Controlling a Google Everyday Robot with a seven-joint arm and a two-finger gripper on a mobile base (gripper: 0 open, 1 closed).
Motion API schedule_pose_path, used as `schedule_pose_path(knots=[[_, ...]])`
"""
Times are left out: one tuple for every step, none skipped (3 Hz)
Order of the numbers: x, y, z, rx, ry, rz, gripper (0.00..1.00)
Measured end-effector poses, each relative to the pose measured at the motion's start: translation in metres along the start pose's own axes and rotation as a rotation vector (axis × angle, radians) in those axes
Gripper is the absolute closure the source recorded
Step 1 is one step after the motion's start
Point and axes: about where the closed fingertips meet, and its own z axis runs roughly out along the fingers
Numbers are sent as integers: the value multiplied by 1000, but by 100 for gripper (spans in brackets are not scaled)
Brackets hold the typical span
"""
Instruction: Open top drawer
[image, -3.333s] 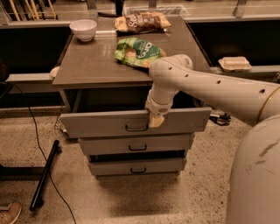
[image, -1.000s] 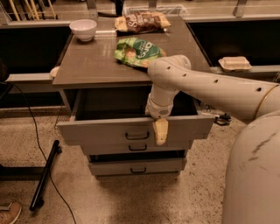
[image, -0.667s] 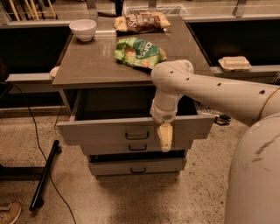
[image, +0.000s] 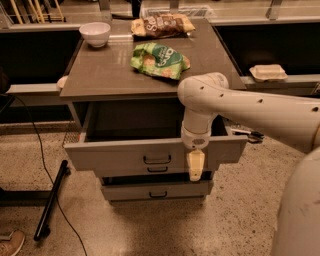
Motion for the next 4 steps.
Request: schedule_pose_path(knots=[[5,8,-7,5,17,22,41],[9,17,-13,14,27,42,64],[12,23,-16,24,27,61,87],[12,23,-16,24,27,61,86]])
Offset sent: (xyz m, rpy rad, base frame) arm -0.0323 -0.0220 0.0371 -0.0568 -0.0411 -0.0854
